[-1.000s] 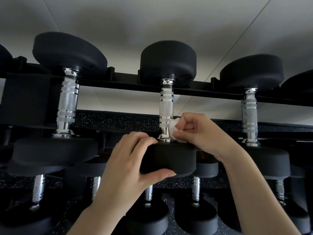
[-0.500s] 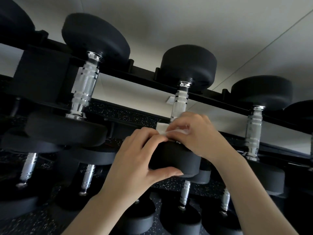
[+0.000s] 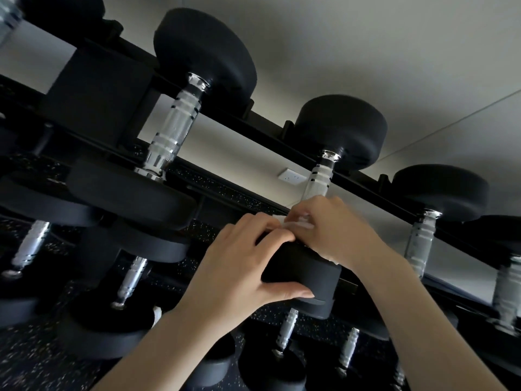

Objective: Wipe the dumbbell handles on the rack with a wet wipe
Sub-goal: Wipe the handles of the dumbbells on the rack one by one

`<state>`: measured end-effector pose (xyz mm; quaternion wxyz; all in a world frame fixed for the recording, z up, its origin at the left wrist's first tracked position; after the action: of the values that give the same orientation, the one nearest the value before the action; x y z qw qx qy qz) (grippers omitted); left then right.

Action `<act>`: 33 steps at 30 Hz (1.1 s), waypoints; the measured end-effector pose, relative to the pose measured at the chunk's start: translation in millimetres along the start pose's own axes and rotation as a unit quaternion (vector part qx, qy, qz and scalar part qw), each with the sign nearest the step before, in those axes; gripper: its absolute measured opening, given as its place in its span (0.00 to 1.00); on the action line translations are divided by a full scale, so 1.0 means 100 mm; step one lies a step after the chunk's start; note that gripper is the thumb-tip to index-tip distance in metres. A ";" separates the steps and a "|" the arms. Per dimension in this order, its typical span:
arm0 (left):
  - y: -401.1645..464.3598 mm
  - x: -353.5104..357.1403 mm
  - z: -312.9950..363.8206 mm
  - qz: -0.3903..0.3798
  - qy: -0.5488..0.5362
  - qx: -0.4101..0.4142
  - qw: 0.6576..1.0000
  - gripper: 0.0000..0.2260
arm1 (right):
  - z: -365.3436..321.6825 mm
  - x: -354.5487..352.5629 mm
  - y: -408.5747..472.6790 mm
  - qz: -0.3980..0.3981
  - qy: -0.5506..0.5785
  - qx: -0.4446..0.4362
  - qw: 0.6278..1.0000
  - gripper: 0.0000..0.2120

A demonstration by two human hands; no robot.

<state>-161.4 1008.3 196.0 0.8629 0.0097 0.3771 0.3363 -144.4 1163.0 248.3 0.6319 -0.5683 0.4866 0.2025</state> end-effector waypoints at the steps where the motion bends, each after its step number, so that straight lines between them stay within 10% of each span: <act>1: 0.00 0.00 0.00 0.000 0.000 -0.001 1.000 0.27 | -0.02 0.00 0.00 0.006 -0.007 0.006 1.000 0.08; 19: 0.00 0.00 0.00 0.017 0.022 0.001 1.000 0.26 | 0.09 -0.42 0.36 0.213 -0.108 0.041 0.970 0.10; 26: 0.00 0.00 -0.02 0.014 0.018 0.009 1.000 0.26 | 0.27 -0.27 0.35 0.350 0.072 0.058 0.932 0.07; 33: 0.02 -0.01 -0.01 0.007 0.019 0.022 1.000 0.26 | 0.35 -0.12 0.25 0.220 0.321 0.068 0.919 0.01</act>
<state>-164.0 1008.9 196.3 0.8529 0.0251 0.4004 0.3340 -156.7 1205.7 241.5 0.4184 -0.4372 0.7885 0.1098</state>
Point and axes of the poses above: each hand's wrist, its own y-axis towards the middle knuckle, its own x-axis out of the palm, z = x × y, the point moved 2 cm from there along y, towards the middle knuckle, and after that the axes turned 3 degrees about -z, right-handed, at the moved point
